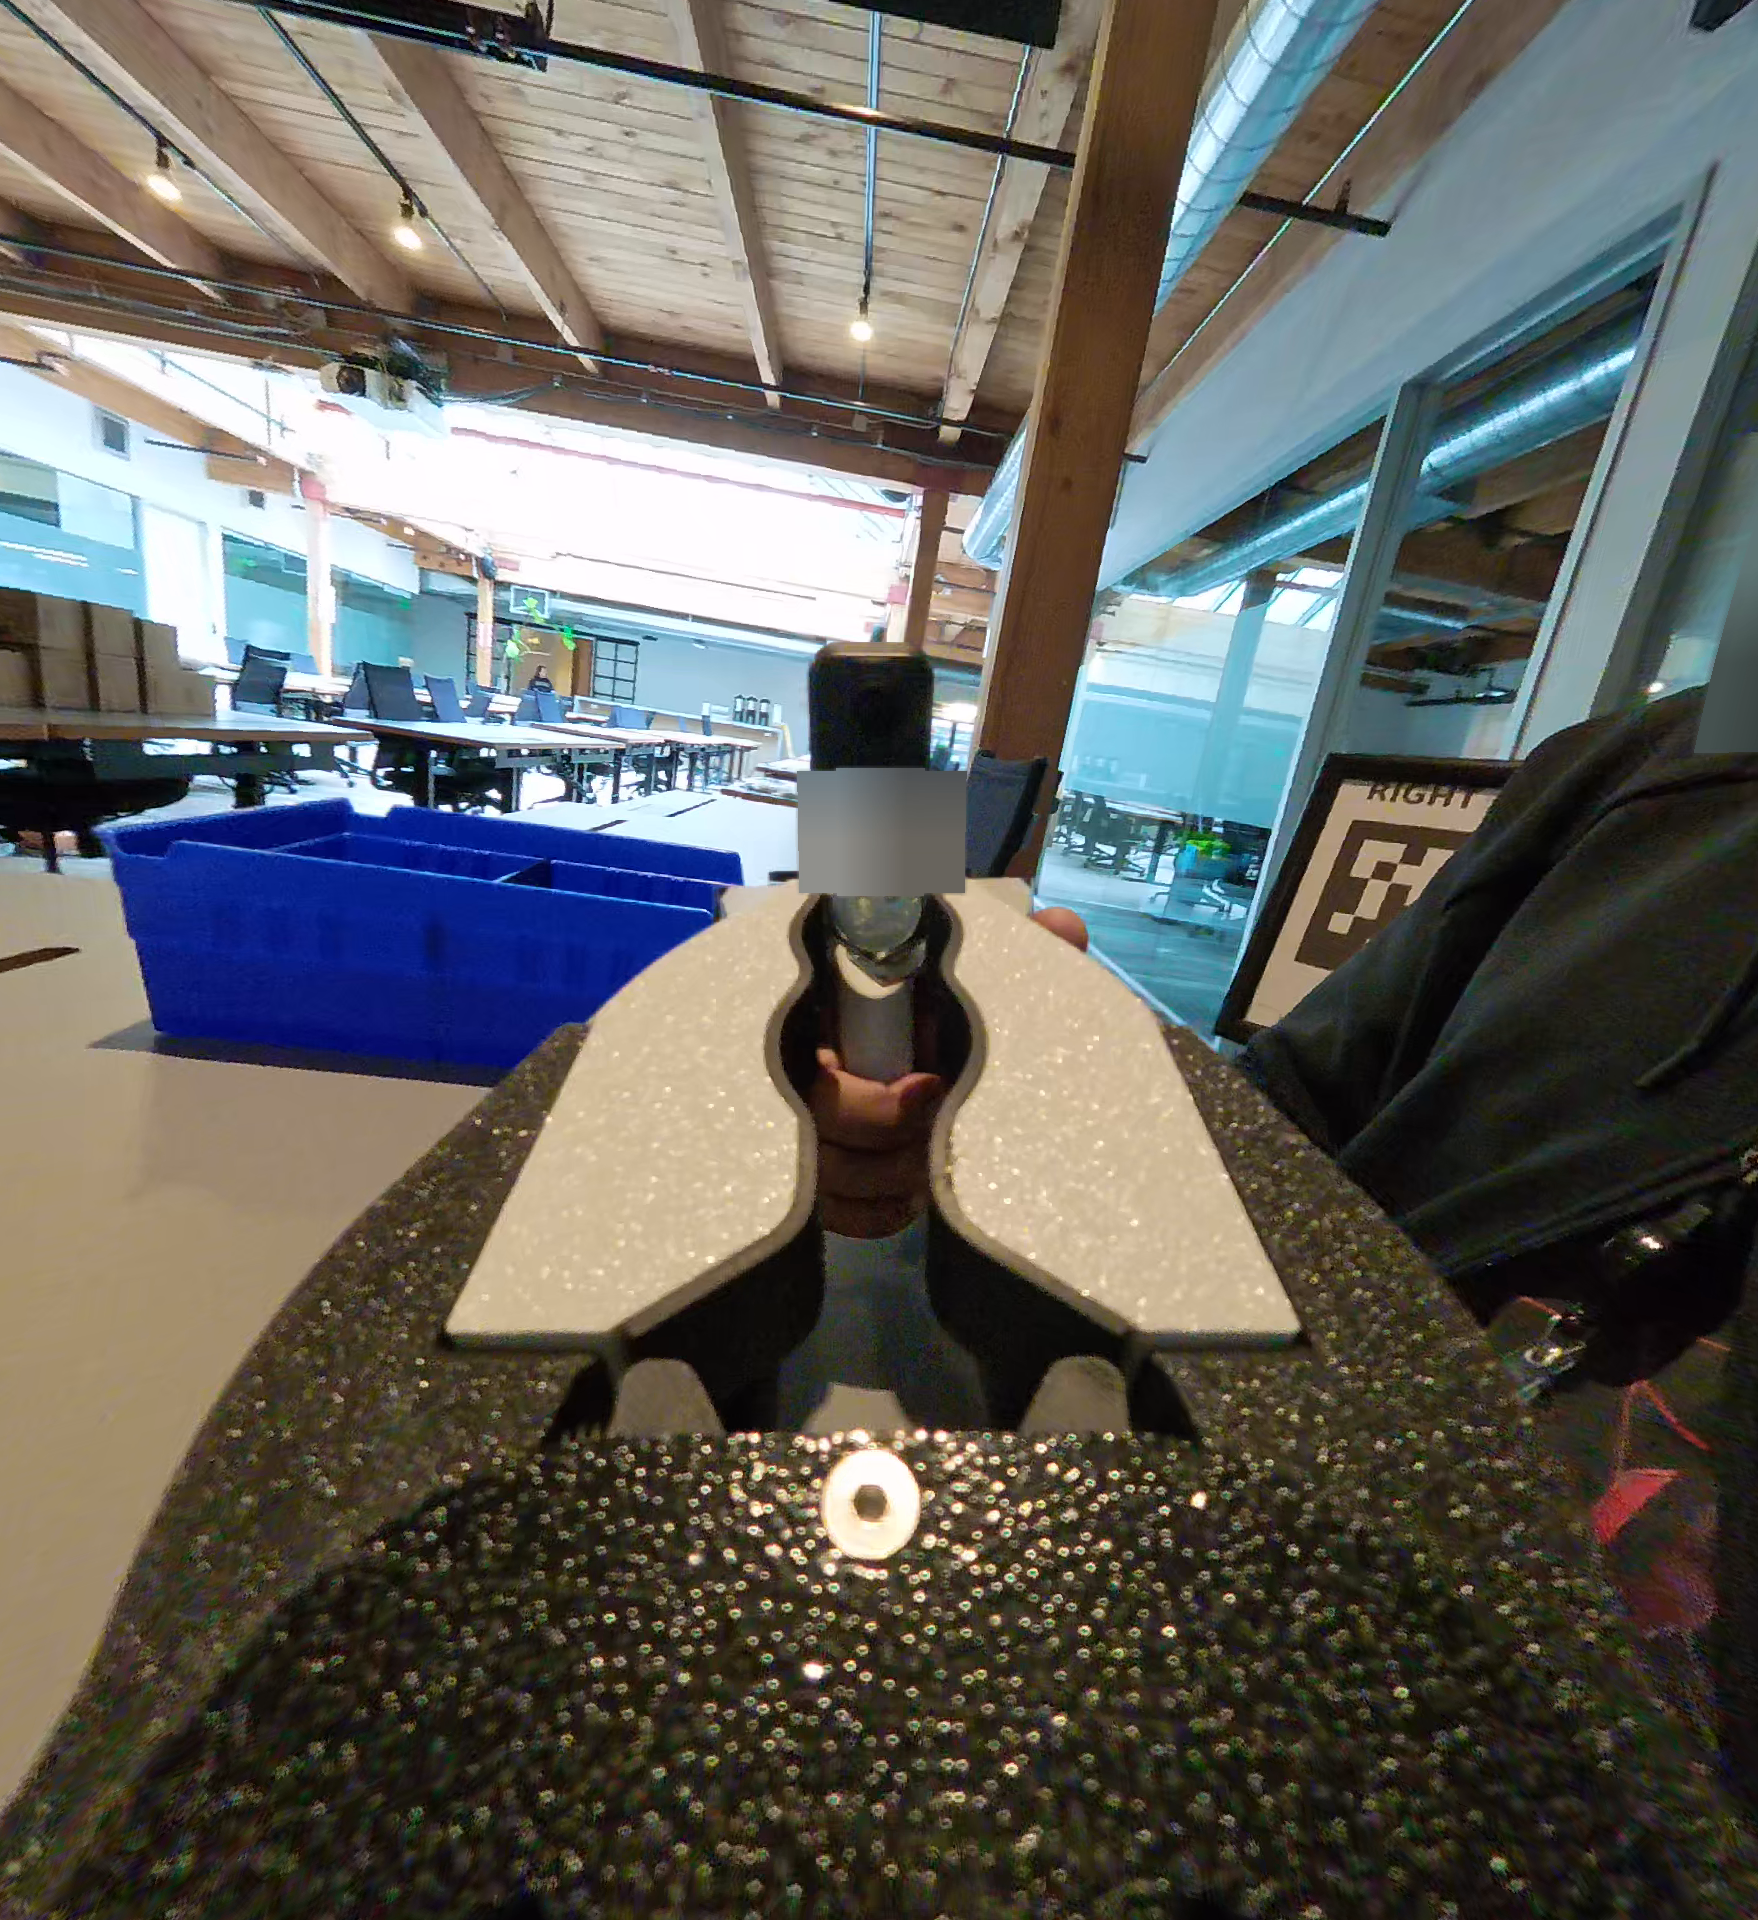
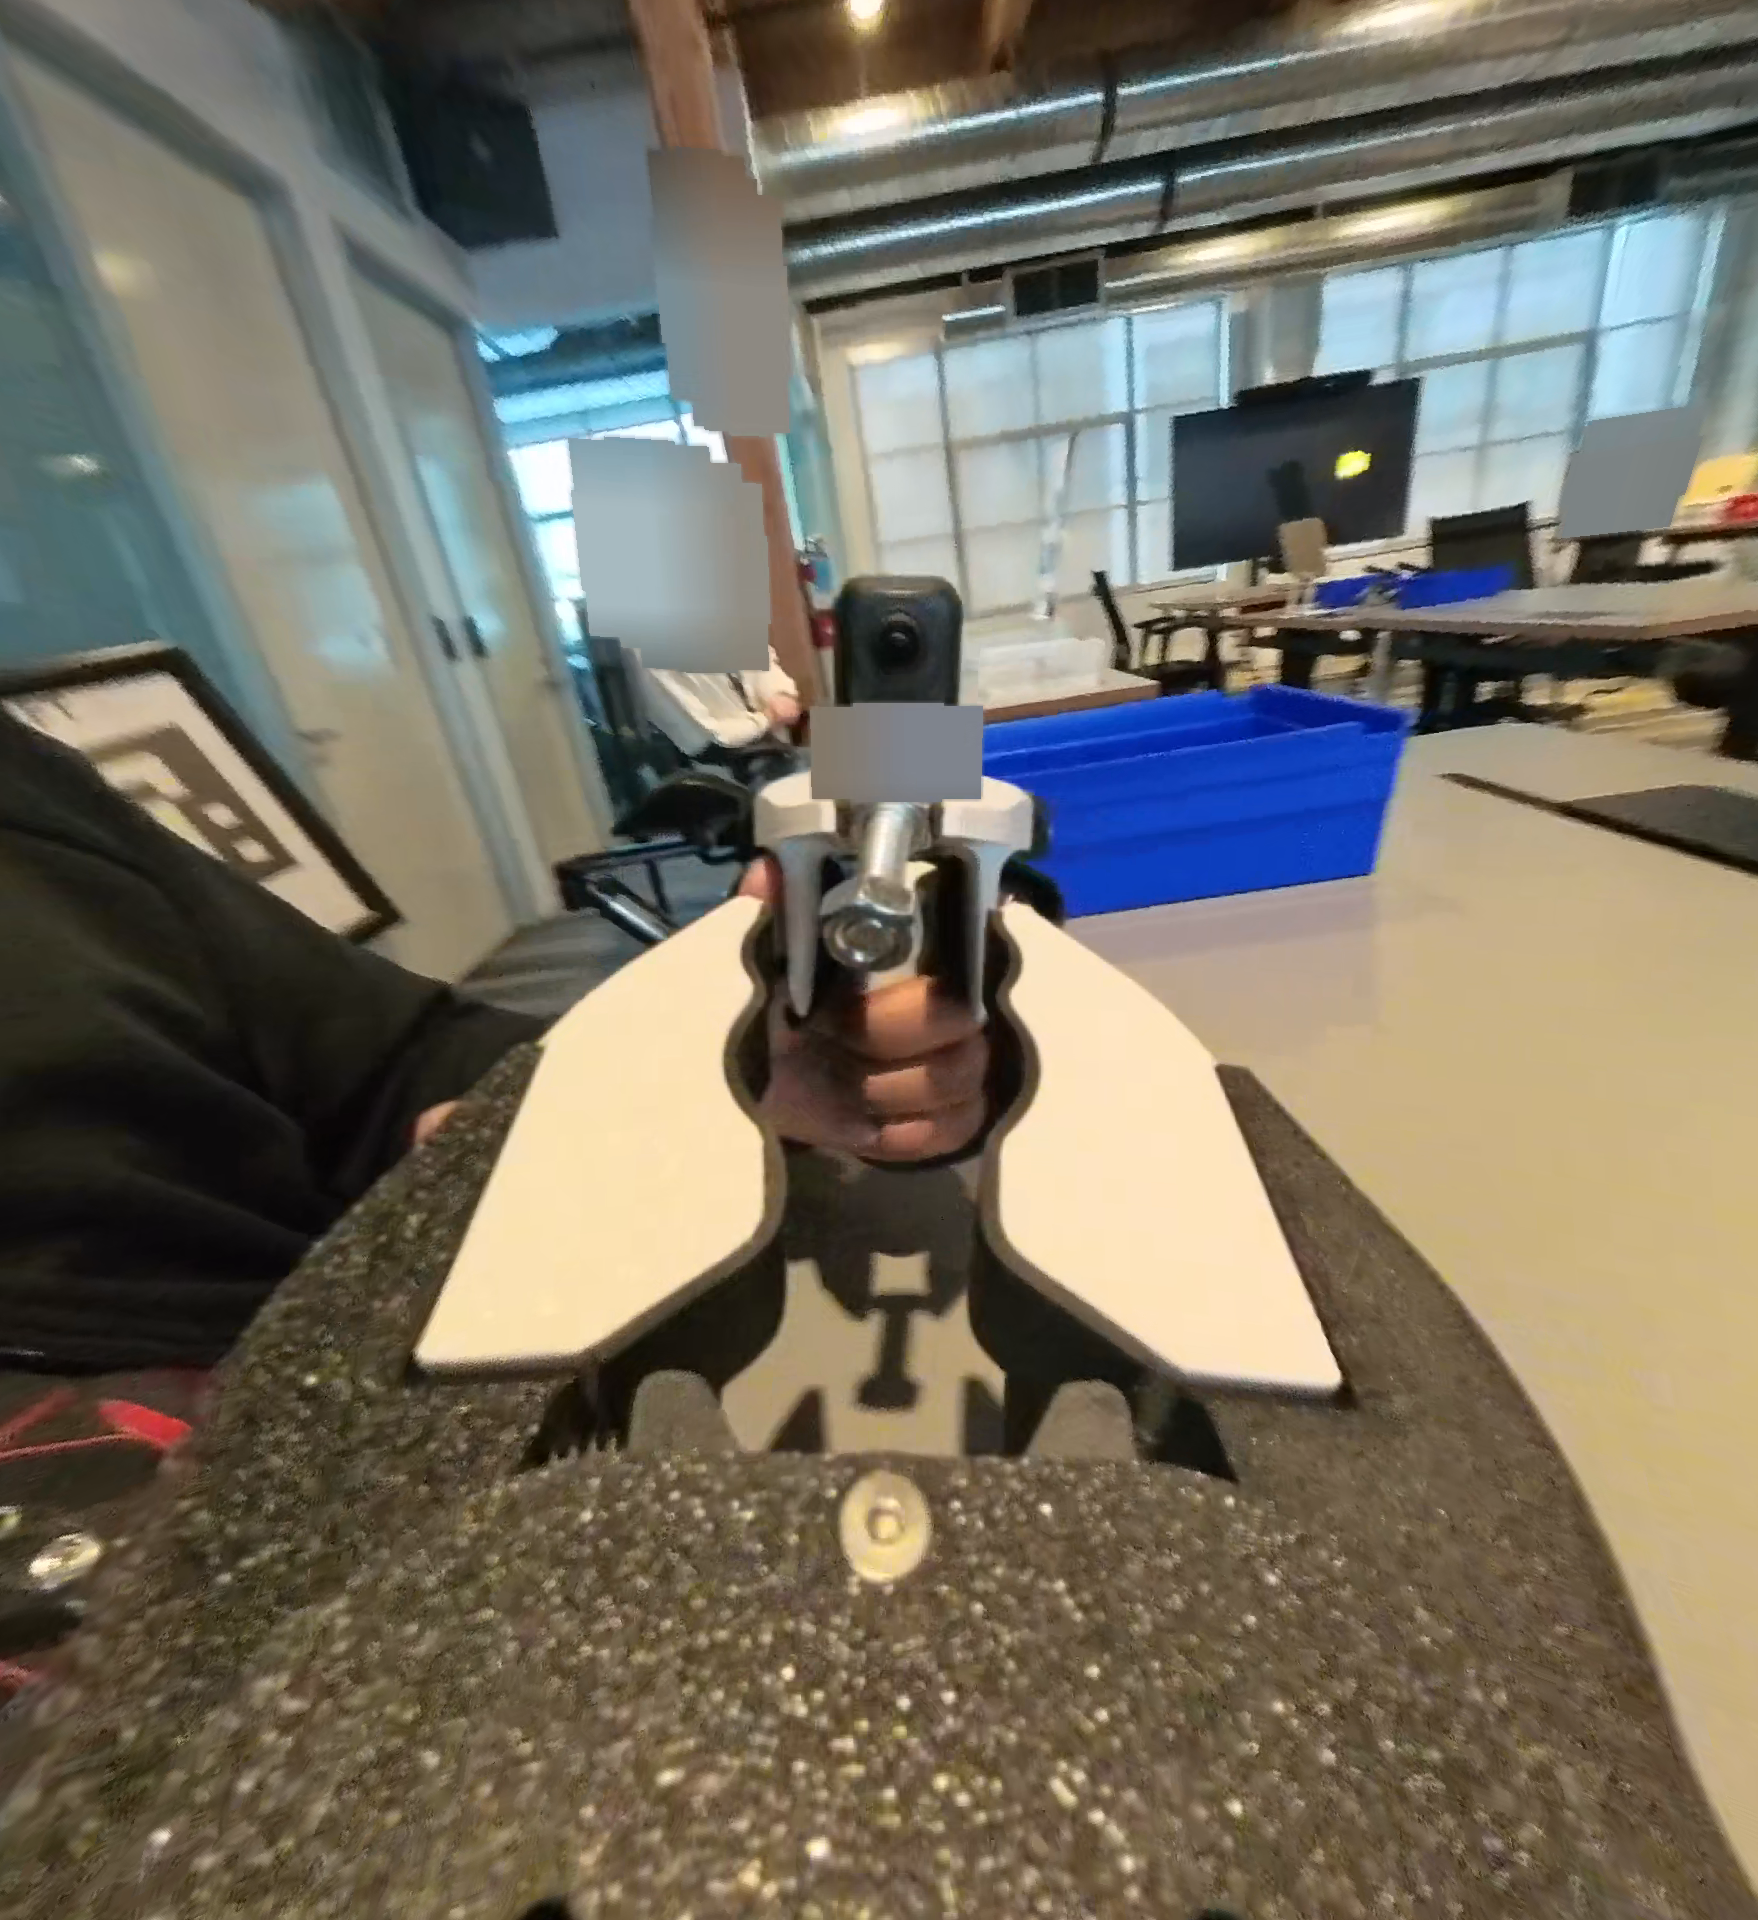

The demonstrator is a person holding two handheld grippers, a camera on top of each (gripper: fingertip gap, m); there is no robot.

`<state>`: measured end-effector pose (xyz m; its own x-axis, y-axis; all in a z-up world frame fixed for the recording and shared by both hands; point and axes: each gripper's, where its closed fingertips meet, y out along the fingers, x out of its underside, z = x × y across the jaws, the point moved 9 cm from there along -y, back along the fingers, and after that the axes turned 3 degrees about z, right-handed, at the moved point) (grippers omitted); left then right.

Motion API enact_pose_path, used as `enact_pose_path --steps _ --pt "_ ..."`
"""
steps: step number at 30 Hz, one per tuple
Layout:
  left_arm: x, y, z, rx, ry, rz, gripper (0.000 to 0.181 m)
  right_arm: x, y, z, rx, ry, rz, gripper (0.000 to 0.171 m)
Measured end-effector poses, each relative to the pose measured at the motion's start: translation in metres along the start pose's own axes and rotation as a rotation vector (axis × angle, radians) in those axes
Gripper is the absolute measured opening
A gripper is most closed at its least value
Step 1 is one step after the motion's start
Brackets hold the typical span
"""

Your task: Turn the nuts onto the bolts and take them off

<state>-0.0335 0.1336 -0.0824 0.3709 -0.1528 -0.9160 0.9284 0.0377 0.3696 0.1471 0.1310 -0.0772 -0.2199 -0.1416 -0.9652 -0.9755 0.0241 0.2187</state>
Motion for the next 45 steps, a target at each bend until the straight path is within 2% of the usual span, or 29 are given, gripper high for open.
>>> enact_pose_path --steps 4,6,8,10,13,17,19,21,23,27,32,36,41,45 --pt "0.0 0.001 0.002 -0.018 0.044 -0.019 0.017 0.001 0.001 0.001 -0.048 0.069 0.01 0.037" --pt "0.001 0.002 0.002 -0.024 0.055 -0.036 0.017 0.002 0.002 0.0 -0.053 0.066 0.0 0.031" --pt "0.001 0.003 0.003 -0.017 0.061 -0.041 0.017 0.002 0.002 -0.001 -0.036 0.023 -0.013 0.019" --pt "0.001 0.003 0.002 -0.018 0.052 -0.044 0.017 0.001 0.002 -0.003 0.005 -0.055 -0.032 0.019" --pt "0.003 0.002 -0.002 0.005 -0.027 -0.031 0.017 -0.001 0.003 -0.01 0.09 -0.246 -0.072 0.019" --pt "0.01 0.0 -0.011 0.059 -0.207 -0.005 0.017 0.002 0.006 -0.025 0.249 -0.643 -0.166 0.019" --pt "0.011 0.0 -0.013 0.056 -0.233 -0.007 0.017 0.006 0.008 -0.031 0.32 -0.82 -0.216 0.019" --pt "0.01 0.0 -0.012 0.049 -0.216 -0.01 0.017 0.008 0.009 -0.033 0.359 -0.904 -0.234 0.02" --pt "0.008 0.0 -0.01 0.05 -0.186 -0.001 0.017 0.009 0.011 -0.033 0.338 -0.858 -0.223 0.025" --pt "0.003 0.0 -0.005 0.034 -0.099 0.01 0.016 0.005 0.01 -0.026 0.233 -0.594 -0.145 0.039" --pt "-0.002 -0.001 0.0 0.004 0.001 0.017 0.017 0.0 0.005 -0.013 0.08 -0.235 -0.051 0.039" --pt "-0.004 0.0 0.004 -0.006 0.069 0.013 0.017 -0.001 0.002 -0.005 0.004 -0.056 0.005 0.035" --pt "-0.003 0.002 0.006 -0.021 0.109 -0.016 0.017 0.002 0.002 -0.003 -0.021 -0.008 -0.01 0.024" --pt "-0.002 0.003 0.005 -0.017 0.09 -0.024 0.017 0.002 0.003 -0.007 0.039 -0.136 -0.058 0.017"
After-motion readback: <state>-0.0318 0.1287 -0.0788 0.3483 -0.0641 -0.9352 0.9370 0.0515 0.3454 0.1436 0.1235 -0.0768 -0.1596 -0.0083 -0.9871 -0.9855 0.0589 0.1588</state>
